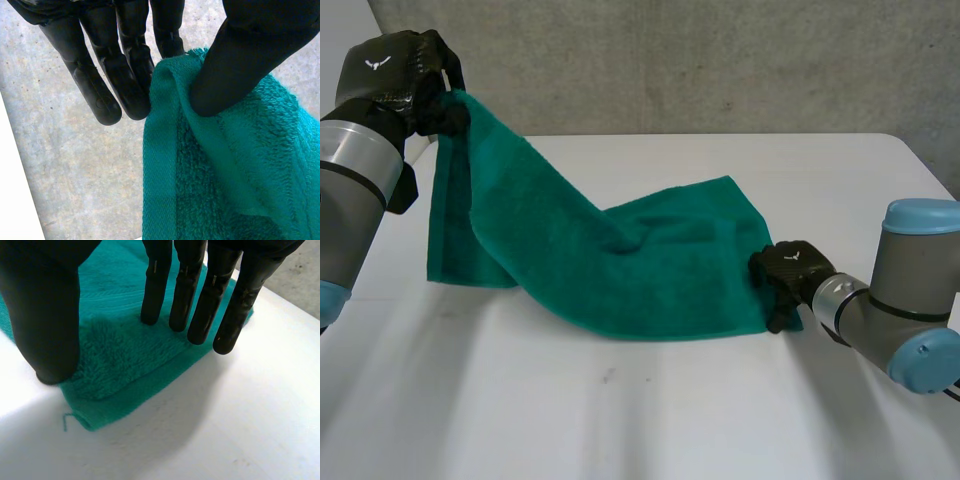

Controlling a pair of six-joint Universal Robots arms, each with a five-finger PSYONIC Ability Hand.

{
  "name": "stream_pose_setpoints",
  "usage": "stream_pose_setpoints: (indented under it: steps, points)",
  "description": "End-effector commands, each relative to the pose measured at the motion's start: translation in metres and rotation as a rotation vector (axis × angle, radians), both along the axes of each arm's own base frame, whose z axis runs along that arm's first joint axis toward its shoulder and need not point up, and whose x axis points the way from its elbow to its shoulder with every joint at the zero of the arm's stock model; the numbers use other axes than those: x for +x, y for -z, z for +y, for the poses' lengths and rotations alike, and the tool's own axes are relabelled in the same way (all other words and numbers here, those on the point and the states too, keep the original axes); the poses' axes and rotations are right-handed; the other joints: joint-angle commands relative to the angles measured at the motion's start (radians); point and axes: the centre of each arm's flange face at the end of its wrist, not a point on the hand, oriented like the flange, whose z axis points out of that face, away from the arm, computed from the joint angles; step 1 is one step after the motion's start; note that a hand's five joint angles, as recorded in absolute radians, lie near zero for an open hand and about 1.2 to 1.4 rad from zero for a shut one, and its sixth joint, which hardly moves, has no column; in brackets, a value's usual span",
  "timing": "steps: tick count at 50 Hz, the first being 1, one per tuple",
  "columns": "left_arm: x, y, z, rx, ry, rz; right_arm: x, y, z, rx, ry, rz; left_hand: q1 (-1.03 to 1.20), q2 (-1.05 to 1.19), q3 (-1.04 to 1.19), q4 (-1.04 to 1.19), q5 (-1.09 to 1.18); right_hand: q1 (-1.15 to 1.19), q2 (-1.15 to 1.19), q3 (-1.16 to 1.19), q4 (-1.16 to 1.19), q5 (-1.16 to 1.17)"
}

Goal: Fold the towel.

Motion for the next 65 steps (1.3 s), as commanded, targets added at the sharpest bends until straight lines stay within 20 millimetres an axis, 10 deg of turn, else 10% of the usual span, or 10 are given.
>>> stream_pose_setpoints:
  steps: [1, 10, 28, 39, 65]
  points:
    - [0.0, 0.0, 0.0, 0.001, 0.0, 0.0, 0.0, 0.0, -0.012, -0.04, 0.034, 0.007, 0.267, 0.197, 0.201, 0.201, 0.263, 0.291, 0.187, 0.188, 0.189, 0.302]
    - [0.0, 0.0, 0.0, 0.001, -0.002, 0.0, 0.002, -0.012, -0.025, -0.107, 0.054, -0.006, 0.267, 0.197, 0.201, 0.201, 0.263, 0.783, 0.679, 0.68, 0.681, 0.794]
    - [0.001, 0.003, -0.001, 0.008, -0.001, -0.008, -0.008, -0.04, -0.011, -0.06, 0.036, 0.003, 0.267, 0.197, 0.201, 0.201, 0.263, 0.784, 0.68, 0.681, 0.681, 0.795]
    - [0.0, 0.007, -0.001, 0.018, 0.001, -0.009, -0.007, -0.004, -0.004, 0.068, -0.011, 0.005, 0.267, 0.197, 0.201, 0.201, 0.263, 0.075, -0.029, -0.028, -0.027, 0.086]
    - [-0.004, 0.015, -0.002, 0.04, 0.01, -0.015, -0.006, -0.004, -0.011, 0.025, -0.012, -0.007, 0.267, 0.197, 0.201, 0.201, 0.263, 0.101, -0.003, -0.002, -0.002, 0.112]
